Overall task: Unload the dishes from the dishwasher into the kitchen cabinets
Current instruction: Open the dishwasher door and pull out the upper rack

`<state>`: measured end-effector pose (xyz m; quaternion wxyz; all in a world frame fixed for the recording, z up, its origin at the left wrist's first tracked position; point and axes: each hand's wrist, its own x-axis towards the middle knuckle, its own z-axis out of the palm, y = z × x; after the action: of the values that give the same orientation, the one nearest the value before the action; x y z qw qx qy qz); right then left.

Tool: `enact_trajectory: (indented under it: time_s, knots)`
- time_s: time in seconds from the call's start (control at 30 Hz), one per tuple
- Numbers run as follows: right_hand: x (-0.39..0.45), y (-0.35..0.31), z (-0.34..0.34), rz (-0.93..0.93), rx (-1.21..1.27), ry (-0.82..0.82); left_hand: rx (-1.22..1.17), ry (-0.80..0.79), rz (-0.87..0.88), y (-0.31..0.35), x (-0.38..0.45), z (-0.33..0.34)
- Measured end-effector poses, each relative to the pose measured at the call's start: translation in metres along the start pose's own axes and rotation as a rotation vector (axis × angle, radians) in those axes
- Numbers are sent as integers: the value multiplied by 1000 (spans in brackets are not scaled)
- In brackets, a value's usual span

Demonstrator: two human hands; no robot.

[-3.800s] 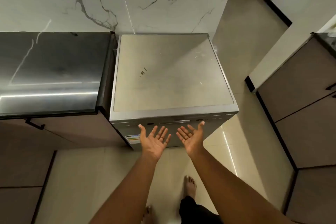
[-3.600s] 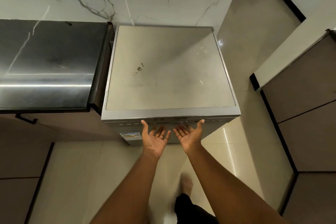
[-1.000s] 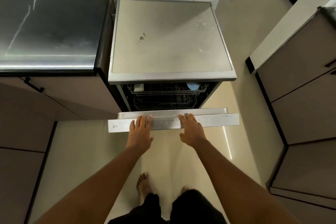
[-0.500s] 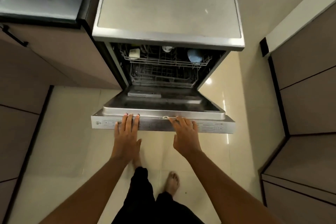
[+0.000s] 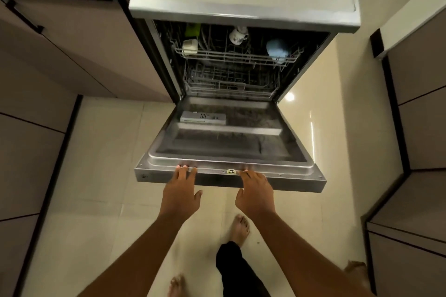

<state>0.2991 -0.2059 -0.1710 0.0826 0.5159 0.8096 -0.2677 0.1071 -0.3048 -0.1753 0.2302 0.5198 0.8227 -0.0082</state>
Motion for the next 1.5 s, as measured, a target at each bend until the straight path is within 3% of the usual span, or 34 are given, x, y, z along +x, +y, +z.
enact_trajectory:
  time_s: [0.37,0.63,0.9,1.3,1.43,1.5]
  knots:
    - [-49,28,148,79,-63,-100,93,-263,134,-58,-37,130]
    - [-36,64,267,147,-170,-480,134,-475,155,-102,-26,255]
    - [28,111,347,140,-186,-681,9,-628,125,-132,17,338]
    - [67,145,415,137,-208,-791,38,-726,133,-142,64,406]
    - [55,143,409,178,-116,-830,95,-831,90,-132,63,408]
    - [50,138,391,216,-59,-756,112,-776,84,-124,52,393]
